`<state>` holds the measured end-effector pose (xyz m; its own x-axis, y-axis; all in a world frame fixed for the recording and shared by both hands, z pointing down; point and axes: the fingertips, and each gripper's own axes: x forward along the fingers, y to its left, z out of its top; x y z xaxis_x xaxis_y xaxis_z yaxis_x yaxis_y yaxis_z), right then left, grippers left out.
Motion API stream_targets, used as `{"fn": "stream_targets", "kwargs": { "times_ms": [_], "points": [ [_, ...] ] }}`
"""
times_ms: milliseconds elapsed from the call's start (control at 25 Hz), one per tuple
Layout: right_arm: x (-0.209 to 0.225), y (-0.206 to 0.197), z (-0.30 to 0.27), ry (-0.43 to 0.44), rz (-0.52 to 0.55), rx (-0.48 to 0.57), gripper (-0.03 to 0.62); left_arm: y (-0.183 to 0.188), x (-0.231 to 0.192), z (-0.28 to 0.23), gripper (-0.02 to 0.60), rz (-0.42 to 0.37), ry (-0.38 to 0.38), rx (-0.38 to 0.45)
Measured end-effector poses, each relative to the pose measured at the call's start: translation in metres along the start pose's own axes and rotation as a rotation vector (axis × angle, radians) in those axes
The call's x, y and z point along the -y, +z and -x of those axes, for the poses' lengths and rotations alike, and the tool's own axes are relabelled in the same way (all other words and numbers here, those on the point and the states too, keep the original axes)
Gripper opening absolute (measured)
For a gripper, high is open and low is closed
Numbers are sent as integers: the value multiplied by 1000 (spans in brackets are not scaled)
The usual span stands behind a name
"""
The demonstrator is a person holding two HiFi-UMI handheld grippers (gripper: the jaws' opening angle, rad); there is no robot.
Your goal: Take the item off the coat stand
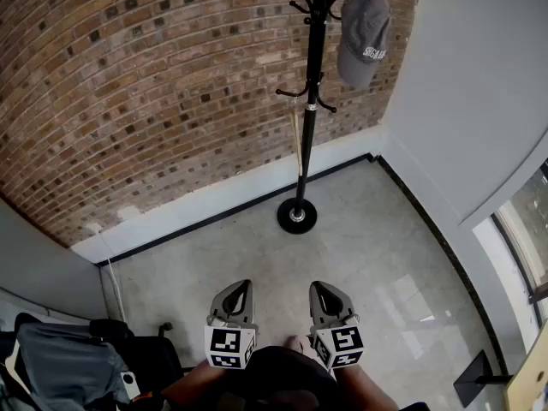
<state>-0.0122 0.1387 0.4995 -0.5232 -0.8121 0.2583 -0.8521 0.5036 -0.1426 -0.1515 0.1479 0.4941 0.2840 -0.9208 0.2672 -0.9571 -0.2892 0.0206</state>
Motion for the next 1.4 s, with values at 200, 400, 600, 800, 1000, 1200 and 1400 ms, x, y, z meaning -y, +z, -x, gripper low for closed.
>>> {"fn": "stream_targets", "kwargs": {
  "times_ms": [200,400,600,800,1000,1200,1400],
  "points": [
    [36,-7,21,-18,-16,-19,15,-8,40,-18,25,6,-11,-37],
    [75,1,33,-66,61,17,15,1,70,-37,25,-7,-11,-29],
    [98,23,35,-126,131,64,15,14,75,-50,25,-27,-3,-15],
    [111,30,19,-119,91,78,15,21,73,-72,25,-15,-26,7],
    [132,38,-10,-111,-52,78,15,27,61,-117,25,-13,-61,4],
    [156,76,-60,-66,-81,109,15,57,41,-178,25,21,-105,42],
    [168,131,-122,89,-258,215,15,81,-5,-222,25,73,-113,50]
  ]
}}
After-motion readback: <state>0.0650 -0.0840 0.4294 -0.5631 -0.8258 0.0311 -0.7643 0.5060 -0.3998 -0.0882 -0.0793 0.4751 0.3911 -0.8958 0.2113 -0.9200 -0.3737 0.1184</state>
